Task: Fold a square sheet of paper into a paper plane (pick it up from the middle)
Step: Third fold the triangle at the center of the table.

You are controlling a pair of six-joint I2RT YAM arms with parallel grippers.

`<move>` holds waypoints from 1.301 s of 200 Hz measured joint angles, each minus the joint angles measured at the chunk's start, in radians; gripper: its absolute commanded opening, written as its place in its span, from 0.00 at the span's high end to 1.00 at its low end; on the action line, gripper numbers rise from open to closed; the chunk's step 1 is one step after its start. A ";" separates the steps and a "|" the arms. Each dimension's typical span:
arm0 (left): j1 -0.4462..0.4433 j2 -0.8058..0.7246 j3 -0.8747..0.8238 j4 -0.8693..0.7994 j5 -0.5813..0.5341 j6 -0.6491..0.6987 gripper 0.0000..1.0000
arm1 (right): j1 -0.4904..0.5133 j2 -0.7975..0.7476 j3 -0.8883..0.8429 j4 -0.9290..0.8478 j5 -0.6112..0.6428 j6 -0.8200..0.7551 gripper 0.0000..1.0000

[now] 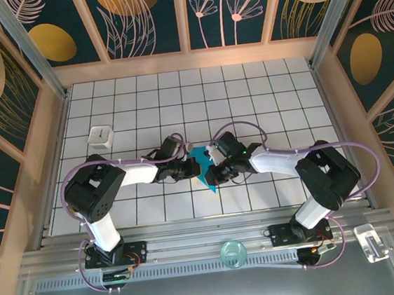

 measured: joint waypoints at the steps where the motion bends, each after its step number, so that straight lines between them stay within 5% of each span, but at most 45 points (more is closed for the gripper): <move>1: 0.000 0.000 0.000 0.000 0.000 0.000 1.00 | 0.000 0.003 0.002 0.002 -0.001 0.000 1.00; 94: 0.000 0.000 0.011 -0.023 -0.003 0.015 1.00 | -0.004 0.096 -0.015 0.031 -0.013 -0.037 1.00; 260: -0.001 0.000 0.014 -0.035 -0.003 0.031 1.00 | -0.010 -0.073 -0.216 0.095 -0.027 0.088 1.00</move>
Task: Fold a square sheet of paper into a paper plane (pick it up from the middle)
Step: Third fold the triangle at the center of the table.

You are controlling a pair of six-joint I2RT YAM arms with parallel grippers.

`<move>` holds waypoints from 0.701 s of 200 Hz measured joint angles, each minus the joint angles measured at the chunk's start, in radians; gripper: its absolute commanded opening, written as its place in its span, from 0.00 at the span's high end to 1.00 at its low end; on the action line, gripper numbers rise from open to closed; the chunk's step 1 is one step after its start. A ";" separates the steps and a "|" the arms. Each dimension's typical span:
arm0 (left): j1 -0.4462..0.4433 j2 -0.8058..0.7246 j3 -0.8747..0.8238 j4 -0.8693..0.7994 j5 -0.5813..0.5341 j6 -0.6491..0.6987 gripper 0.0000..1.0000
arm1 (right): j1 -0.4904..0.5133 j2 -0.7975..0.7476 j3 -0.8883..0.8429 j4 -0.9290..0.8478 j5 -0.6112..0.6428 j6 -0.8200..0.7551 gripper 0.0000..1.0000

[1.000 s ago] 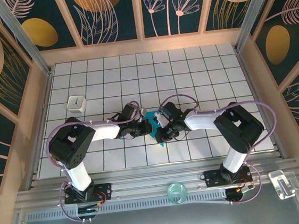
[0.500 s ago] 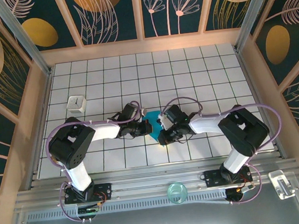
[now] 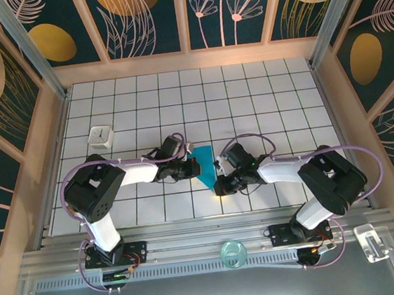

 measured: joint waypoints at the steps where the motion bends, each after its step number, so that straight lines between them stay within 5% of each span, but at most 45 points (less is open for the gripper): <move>1: 0.000 0.000 0.000 0.000 0.000 0.000 1.00 | 0.000 -0.002 -0.001 -0.003 0.000 0.000 1.00; 63: 0.000 0.000 0.000 0.001 0.000 0.000 1.00 | 0.000 -0.055 0.047 -0.085 -0.042 0.038 1.00; 140: 0.000 0.000 0.001 0.000 0.000 0.000 1.00 | -0.025 0.113 0.127 -0.032 -0.061 0.015 1.00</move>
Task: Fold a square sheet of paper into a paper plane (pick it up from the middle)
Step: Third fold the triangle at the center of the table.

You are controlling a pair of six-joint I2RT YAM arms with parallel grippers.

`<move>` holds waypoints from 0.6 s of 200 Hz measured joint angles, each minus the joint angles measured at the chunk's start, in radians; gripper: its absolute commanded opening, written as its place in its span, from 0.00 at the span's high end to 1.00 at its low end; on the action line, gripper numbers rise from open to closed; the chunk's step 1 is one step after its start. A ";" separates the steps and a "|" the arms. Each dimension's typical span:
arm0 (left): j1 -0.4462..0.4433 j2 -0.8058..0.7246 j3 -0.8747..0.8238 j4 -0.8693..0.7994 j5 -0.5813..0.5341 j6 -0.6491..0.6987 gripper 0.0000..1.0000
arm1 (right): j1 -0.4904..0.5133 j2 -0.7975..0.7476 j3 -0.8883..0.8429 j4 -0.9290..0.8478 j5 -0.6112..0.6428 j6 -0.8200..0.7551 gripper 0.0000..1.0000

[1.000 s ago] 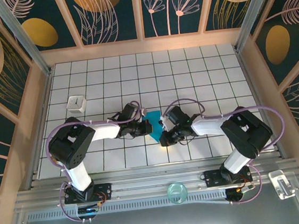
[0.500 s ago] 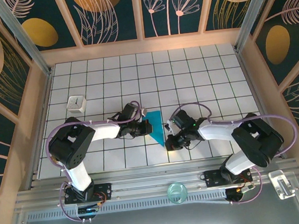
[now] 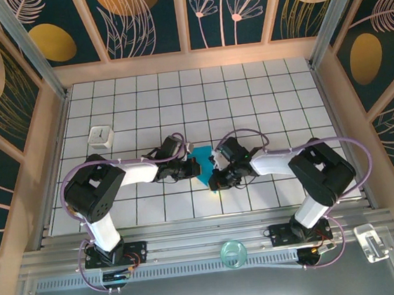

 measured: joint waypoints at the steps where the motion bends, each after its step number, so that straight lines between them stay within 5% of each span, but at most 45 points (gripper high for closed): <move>1: 0.000 0.000 0.000 0.000 0.000 0.000 1.00 | 0.000 0.001 0.000 0.000 0.000 0.000 1.00; 40: 0.000 0.001 0.012 -0.021 -0.001 0.000 0.97 | -0.019 0.007 -0.023 0.031 -0.017 -0.012 1.00; 87: -0.002 -0.007 0.035 -0.053 0.003 -0.022 0.70 | -0.028 0.006 -0.061 0.103 -0.045 -0.016 1.00; 120: 0.002 -0.109 -0.008 -0.037 0.003 -0.087 0.73 | -0.029 0.002 -0.074 0.125 -0.046 -0.015 1.00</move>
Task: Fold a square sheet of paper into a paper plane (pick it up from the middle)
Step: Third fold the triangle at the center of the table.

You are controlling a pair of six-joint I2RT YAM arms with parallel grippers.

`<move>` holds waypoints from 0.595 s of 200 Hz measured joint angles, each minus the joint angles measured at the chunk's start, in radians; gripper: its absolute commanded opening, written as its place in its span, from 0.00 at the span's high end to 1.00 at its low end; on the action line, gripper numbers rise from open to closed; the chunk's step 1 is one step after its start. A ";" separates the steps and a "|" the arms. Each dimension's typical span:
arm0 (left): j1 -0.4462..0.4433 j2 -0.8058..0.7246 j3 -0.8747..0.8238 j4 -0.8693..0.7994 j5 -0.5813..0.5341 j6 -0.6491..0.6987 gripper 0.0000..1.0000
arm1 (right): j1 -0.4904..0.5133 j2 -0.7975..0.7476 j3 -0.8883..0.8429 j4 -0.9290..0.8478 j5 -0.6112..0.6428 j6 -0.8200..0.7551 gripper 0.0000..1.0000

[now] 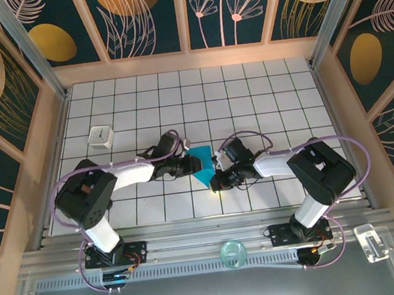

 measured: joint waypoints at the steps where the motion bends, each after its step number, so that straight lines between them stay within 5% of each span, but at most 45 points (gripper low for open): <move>1: 0.000 -0.003 -0.002 0.002 0.000 -0.002 0.73 | 0.000 0.000 0.000 0.000 0.000 0.000 1.00; 33: -0.036 -0.079 -0.071 0.071 0.029 -0.107 1.00 | 0.000 0.000 0.000 0.002 0.000 0.000 1.00; 119: -0.094 0.019 -0.126 0.233 0.061 -0.267 1.00 | 0.000 0.000 0.000 0.001 0.001 -0.001 1.00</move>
